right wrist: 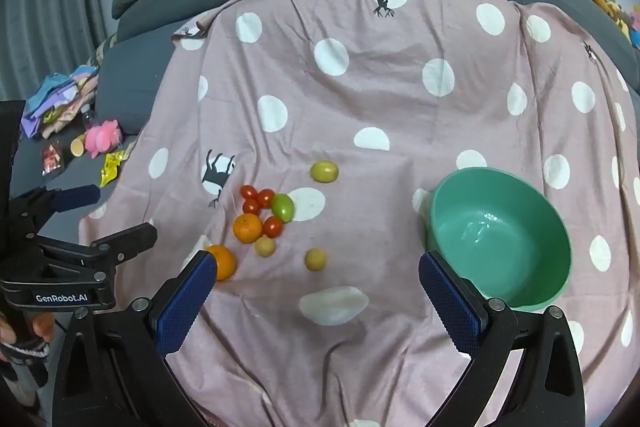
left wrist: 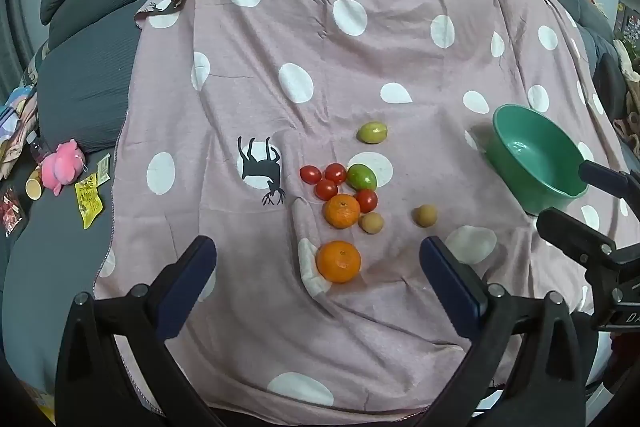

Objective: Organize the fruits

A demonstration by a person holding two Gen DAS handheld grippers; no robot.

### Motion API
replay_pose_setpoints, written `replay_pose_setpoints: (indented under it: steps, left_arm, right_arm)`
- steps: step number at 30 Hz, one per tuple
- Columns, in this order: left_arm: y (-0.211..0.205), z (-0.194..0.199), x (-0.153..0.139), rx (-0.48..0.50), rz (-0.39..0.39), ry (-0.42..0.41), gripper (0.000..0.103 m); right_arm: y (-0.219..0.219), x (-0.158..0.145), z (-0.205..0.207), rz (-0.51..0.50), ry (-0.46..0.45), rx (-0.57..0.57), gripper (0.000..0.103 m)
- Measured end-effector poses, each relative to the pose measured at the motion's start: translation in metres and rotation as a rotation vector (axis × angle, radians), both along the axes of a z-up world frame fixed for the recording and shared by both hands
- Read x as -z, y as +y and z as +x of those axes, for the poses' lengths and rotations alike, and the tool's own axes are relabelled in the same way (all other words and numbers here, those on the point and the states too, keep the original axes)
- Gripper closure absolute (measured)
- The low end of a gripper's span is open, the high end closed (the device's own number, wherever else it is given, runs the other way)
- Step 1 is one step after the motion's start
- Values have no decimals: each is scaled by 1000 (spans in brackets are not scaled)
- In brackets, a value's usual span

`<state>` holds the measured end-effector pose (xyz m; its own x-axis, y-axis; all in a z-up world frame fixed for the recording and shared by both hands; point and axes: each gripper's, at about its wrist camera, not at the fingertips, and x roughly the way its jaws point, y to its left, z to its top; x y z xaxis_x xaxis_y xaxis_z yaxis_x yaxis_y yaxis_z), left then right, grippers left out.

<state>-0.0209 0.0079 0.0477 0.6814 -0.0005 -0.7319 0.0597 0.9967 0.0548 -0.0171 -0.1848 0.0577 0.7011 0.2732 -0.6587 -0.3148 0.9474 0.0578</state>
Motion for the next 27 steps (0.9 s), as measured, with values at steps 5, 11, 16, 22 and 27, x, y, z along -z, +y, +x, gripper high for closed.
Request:
replay_pose_setpoints:
  steps: [5,11,16,22,27]
  left_arm:
    - [-2,-1,0,3,-1,-2,1]
    - [-3,-1,-1,6,-2,1,1]
    - [-4,-2,0,6,-6,4,1]
    - [-4,-1,2,6,-8,11,1]
    - [-4,1,4,10,-9,15,1]
  right_arm:
    - [-1,-2,0,1,0,4,2]
    - [0,0,-3,-2,-4,4,2]
    - [0,2,-2,-2,-5,3,2]
    - [1,0,1,-2,-3,5,2]
    - [1,3,0,0,1,5,2]
